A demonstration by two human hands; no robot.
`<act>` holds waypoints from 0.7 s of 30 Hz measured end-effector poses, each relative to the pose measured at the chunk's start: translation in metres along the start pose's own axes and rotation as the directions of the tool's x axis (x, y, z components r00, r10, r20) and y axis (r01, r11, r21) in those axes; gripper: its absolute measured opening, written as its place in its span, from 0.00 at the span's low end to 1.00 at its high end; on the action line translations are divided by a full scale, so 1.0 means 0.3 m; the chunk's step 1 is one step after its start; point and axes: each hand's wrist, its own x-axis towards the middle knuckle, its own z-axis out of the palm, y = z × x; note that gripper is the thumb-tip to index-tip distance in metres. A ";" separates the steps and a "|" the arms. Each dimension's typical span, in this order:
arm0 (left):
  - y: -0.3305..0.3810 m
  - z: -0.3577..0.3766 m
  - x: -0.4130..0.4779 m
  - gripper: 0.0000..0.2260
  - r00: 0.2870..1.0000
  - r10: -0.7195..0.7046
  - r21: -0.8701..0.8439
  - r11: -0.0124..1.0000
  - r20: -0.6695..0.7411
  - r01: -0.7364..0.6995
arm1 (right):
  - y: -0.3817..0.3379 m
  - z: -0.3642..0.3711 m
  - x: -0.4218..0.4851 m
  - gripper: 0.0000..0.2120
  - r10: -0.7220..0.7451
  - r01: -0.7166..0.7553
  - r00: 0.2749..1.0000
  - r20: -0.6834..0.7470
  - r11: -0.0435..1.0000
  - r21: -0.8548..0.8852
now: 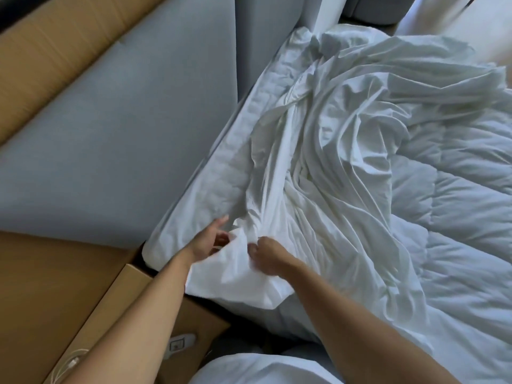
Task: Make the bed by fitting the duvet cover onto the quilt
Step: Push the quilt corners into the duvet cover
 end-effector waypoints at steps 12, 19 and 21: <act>-0.048 0.152 0.209 0.27 0.968 0.172 0.616 0.787 -0.180 -0.026 | 0.042 0.046 -0.065 0.16 -0.089 0.075 0.996 0.032 0.951 0.300; -0.009 -0.052 0.204 0.32 0.900 0.340 0.649 0.756 -0.275 -0.087 | 0.335 -0.159 0.072 0.42 0.437 -0.414 0.645 -0.627 0.889 0.194; 0.010 -0.083 0.214 0.36 0.893 0.338 0.640 0.765 -0.296 -0.077 | 0.459 -0.171 0.105 0.54 0.598 -0.543 0.646 -0.474 0.797 0.266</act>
